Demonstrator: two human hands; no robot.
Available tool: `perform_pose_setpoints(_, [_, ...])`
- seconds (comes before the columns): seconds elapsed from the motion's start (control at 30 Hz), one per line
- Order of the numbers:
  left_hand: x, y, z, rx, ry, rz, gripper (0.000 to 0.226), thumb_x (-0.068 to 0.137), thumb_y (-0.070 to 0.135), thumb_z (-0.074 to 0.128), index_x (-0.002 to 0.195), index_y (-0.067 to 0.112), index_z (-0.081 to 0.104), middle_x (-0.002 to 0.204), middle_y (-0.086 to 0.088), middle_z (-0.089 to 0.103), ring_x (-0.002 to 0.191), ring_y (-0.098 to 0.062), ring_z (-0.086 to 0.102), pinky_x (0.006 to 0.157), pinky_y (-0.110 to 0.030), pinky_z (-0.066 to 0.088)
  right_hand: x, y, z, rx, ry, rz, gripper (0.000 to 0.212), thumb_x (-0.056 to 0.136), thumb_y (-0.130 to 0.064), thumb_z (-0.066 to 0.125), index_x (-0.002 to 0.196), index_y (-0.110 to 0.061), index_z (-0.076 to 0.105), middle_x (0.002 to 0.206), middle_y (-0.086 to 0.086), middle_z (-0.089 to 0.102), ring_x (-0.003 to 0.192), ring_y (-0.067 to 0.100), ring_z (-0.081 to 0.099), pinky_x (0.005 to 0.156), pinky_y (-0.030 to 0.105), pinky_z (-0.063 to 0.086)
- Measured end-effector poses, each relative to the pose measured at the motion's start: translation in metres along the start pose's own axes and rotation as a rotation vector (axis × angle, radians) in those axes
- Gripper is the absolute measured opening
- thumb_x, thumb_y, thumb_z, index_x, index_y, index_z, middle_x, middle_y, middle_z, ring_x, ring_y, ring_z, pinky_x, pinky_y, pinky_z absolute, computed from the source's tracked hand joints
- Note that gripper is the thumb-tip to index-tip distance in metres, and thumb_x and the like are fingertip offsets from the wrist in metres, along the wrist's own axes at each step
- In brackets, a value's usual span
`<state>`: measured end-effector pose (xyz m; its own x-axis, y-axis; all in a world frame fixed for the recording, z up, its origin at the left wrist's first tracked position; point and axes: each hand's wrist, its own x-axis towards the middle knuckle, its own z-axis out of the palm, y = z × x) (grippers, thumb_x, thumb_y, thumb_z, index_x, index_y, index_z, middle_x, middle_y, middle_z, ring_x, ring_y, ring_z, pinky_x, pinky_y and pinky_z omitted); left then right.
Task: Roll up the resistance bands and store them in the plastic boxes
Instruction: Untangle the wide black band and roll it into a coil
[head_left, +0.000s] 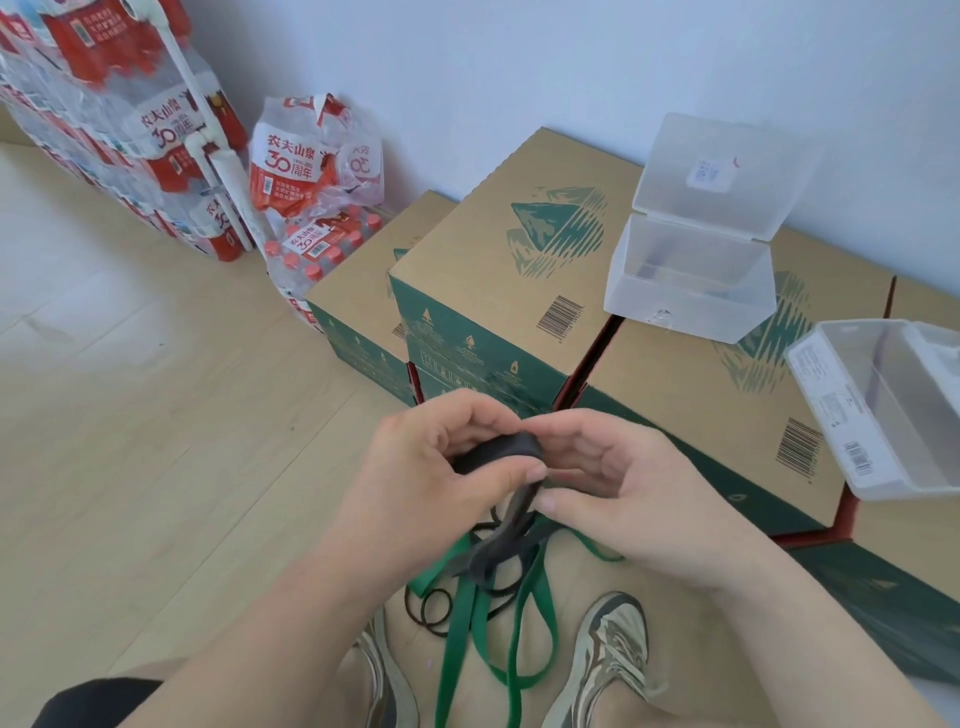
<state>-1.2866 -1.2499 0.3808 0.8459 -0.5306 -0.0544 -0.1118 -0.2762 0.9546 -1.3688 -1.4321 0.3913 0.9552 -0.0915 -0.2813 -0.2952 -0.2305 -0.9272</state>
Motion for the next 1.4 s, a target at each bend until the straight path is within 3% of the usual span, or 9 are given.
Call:
perform_pose_setpoints(0.2, [0.003, -0.004, -0.003, 0.017, -0.056, -0.066, 0.025, 0.081, 0.031, 0.085, 0.101, 0.030, 0.070, 0.089, 0.010, 0.077, 0.081, -0.010, 0.075, 0.075, -0.030, 0.063, 0.004, 0.002, 0.003, 0.055, 0.207, -0.014, 0.029, 0.087, -0.006, 0.079, 0.102, -0.030, 0.077, 0.090, -0.003, 0.079, 0.082, 0.016, 0.076, 0.075, 0.027, 0.061])
perform_pose_setpoints(0.3, [0.003, -0.005, -0.006, 0.110, -0.080, -0.077, 0.031, 0.083, 0.027, 0.085, 0.108, 0.039, 0.070, 0.095, 0.014, 0.073, 0.075, -0.009, 0.070, 0.067, -0.021, 0.057, 0.007, 0.007, -0.006, 0.087, 0.341, 0.006, 0.028, 0.095, -0.008, 0.070, 0.103, -0.034, 0.078, 0.081, 0.000, 0.074, 0.072, 0.014, 0.069, 0.067, 0.026, 0.060])
perform_pose_setpoints(0.4, [0.003, -0.005, -0.005, 0.163, 0.069, -0.024, 0.026, 0.086, 0.020, 0.081, 0.101, 0.040, 0.072, 0.079, 0.014, 0.069, 0.060, -0.002, 0.060, 0.056, -0.012, 0.046, 0.007, 0.010, -0.011, 0.058, 0.424, 0.050, 0.026, 0.099, -0.013, 0.065, 0.102, -0.036, 0.076, 0.078, -0.001, 0.071, 0.070, 0.010, 0.065, 0.067, 0.028, 0.060])
perform_pose_setpoints(0.5, [0.005, -0.006, -0.004, 0.117, 0.204, 0.009, 0.023, 0.086, 0.020, 0.081, 0.097, 0.039, 0.072, 0.072, 0.009, 0.063, 0.054, -0.004, 0.053, 0.053, -0.015, 0.045, 0.008, 0.013, -0.011, -0.056, 0.304, 0.127, 0.025, 0.102, -0.017, 0.058, 0.105, -0.039, 0.069, 0.089, -0.005, 0.074, 0.077, 0.012, 0.068, 0.070, 0.028, 0.059])
perform_pose_setpoints(0.67, [0.001, 0.003, 0.003, 0.063, 0.163, 0.094, 0.029, 0.082, 0.014, 0.085, 0.091, 0.040, 0.075, 0.079, 0.017, 0.075, 0.071, -0.007, 0.073, 0.066, -0.020, 0.058, 0.005, 0.007, 0.001, -0.037, 0.083, 0.068, 0.033, 0.095, -0.014, 0.070, 0.113, -0.040, 0.064, 0.100, -0.004, 0.075, 0.092, 0.015, 0.072, 0.086, 0.034, 0.060])
perform_pose_setpoints(0.77, [-0.002, 0.006, 0.004, 0.100, 0.129, 0.159, 0.034, 0.079, 0.014, 0.087, 0.095, 0.041, 0.074, 0.088, 0.021, 0.076, 0.083, -0.001, 0.074, 0.072, -0.009, 0.053, 0.003, 0.001, 0.005, 0.067, 0.093, -0.043, 0.037, 0.091, -0.006, 0.075, 0.110, -0.037, 0.069, 0.097, 0.000, 0.075, 0.091, 0.017, 0.072, 0.086, 0.038, 0.061])
perform_pose_setpoints(0.93, [-0.002, 0.005, 0.001, 0.088, 0.081, 0.076, 0.032, 0.076, 0.028, 0.089, 0.101, 0.041, 0.073, 0.089, 0.020, 0.076, 0.075, -0.008, 0.071, 0.065, -0.016, 0.056, 0.005, 0.007, 0.005, -0.059, 0.182, -0.077, 0.024, 0.097, -0.016, 0.068, 0.099, -0.039, 0.072, 0.090, -0.005, 0.075, 0.085, 0.020, 0.070, 0.083, 0.040, 0.060])
perform_pose_setpoints(1.1, [0.000, 0.001, 0.000, 0.094, 0.031, 0.051, 0.048, 0.090, 0.017, 0.078, 0.132, 0.034, 0.064, 0.101, 0.028, 0.074, 0.094, 0.003, 0.071, 0.081, -0.008, 0.052, 0.007, 0.010, 0.003, -0.125, 0.220, -0.059, 0.019, 0.102, -0.020, 0.059, 0.103, -0.038, 0.067, 0.089, -0.009, 0.071, 0.081, 0.014, 0.065, 0.076, 0.032, 0.058])
perform_pose_setpoints(1.4, [0.001, 0.001, 0.001, 0.211, 0.055, 0.099, 0.028, 0.094, 0.011, 0.071, 0.102, 0.037, 0.075, 0.094, 0.026, 0.073, 0.088, 0.002, 0.069, 0.073, -0.007, 0.049, 0.007, 0.005, 0.010, -0.007, 0.129, -0.036, 0.019, 0.092, -0.024, 0.075, 0.099, -0.041, 0.070, 0.091, -0.007, 0.076, 0.084, 0.016, 0.072, 0.082, 0.040, 0.061])
